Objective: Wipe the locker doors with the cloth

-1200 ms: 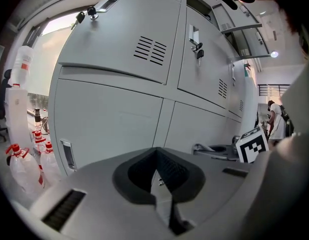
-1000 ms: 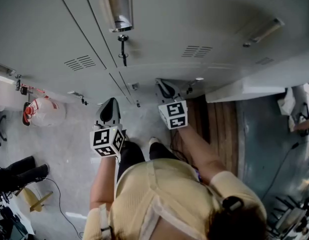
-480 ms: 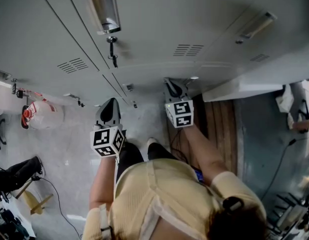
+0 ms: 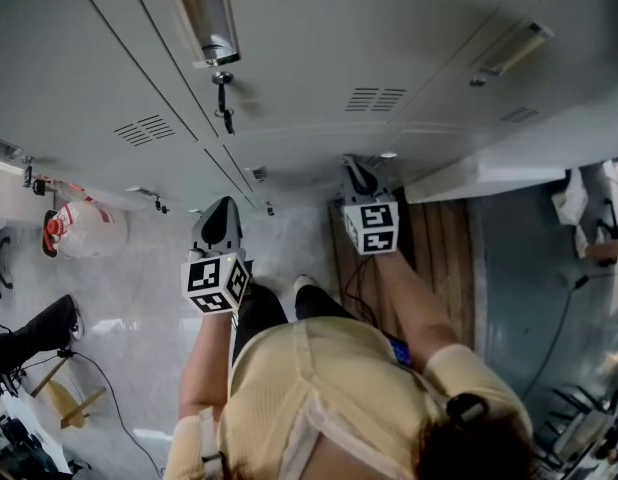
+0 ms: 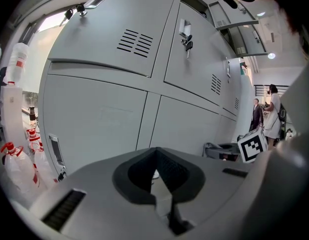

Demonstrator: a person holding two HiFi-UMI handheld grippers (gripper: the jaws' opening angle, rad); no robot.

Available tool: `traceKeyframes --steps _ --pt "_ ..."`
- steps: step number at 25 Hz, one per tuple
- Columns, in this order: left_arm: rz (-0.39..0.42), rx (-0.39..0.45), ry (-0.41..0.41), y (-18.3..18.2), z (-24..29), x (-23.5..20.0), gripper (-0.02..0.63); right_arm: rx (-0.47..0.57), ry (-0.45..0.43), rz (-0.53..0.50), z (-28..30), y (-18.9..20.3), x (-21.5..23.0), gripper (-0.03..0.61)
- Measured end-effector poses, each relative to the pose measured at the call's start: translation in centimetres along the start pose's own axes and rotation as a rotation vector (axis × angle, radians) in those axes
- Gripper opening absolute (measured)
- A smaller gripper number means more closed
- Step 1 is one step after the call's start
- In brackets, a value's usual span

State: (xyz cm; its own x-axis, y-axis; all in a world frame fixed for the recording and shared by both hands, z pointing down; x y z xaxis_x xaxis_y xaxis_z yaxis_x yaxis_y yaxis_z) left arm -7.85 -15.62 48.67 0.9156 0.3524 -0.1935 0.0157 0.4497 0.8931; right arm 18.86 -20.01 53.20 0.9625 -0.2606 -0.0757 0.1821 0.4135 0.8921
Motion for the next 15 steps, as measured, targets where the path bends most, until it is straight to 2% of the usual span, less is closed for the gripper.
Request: traceKeyframes --steps 6,15 --pt "-0.012 -0.002 -0.019 0.3 -0.6 -1.0 0.002 0.009 -0.047 0.013 -0.7 0.0 -2.3 0.02" --pt "-0.035 -0.015 -0.056 1.0 -2.2 -3.3 0.002 -0.009 -0.197 0.003 1.0 0.2 -10.1 0.02"
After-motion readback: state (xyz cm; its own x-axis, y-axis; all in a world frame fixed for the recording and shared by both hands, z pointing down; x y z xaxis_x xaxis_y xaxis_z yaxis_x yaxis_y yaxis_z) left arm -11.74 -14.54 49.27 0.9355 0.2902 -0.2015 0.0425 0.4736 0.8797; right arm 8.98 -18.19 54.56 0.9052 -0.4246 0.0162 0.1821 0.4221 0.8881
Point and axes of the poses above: the fingertips, and each gripper's own axes: z forward along the fingers, x to its right, y out of its underside, the point moved 3 cm from there along -z, backward along the fingers, and after that the axes turned 3 degrees about -x, right-handed, at the moved point
